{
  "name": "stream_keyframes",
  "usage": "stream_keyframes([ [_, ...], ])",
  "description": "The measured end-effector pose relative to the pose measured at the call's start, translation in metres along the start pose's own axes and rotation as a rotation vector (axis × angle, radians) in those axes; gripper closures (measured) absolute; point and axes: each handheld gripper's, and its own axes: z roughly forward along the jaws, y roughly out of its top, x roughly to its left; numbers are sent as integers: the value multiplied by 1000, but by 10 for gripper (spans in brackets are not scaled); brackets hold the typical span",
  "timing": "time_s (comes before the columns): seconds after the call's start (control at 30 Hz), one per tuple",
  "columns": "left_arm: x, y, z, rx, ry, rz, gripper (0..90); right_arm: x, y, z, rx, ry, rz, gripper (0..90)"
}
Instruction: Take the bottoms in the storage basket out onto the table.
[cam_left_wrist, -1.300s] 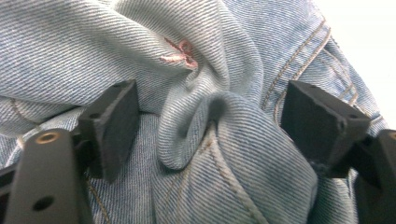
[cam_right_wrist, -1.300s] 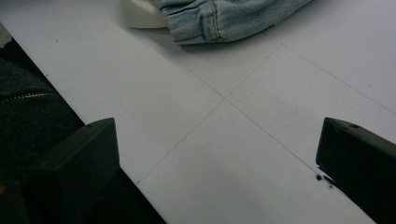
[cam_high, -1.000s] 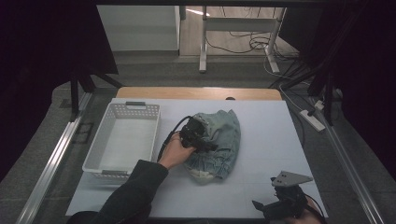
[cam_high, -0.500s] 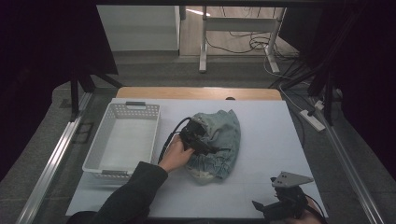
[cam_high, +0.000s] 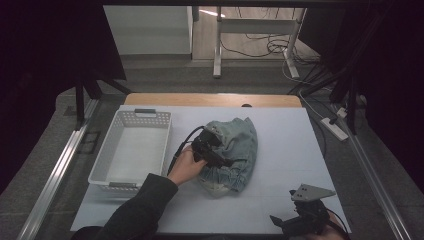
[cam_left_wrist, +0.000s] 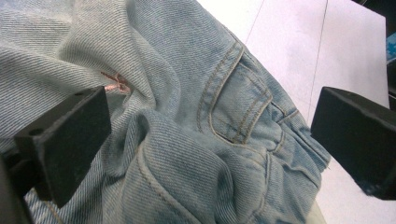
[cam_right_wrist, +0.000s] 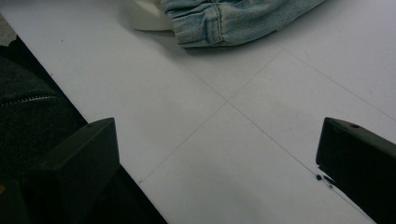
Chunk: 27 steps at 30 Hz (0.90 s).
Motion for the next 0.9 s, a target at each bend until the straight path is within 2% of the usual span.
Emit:
stream_keyframes([
  [0.17, -1, -2, -6, -13, -5, -11, 0, 0, 0, 0, 3, -1, -5, 0],
  [0.53, -4, -3, -18, -55, -24, 33, 0, 0, 0, 0, 2, 1, -7, 0],
  [0.9, -11, -5, -28, -60, -34, 41, 0, 1, 0, 0, 1, 3, -10, 0],
])
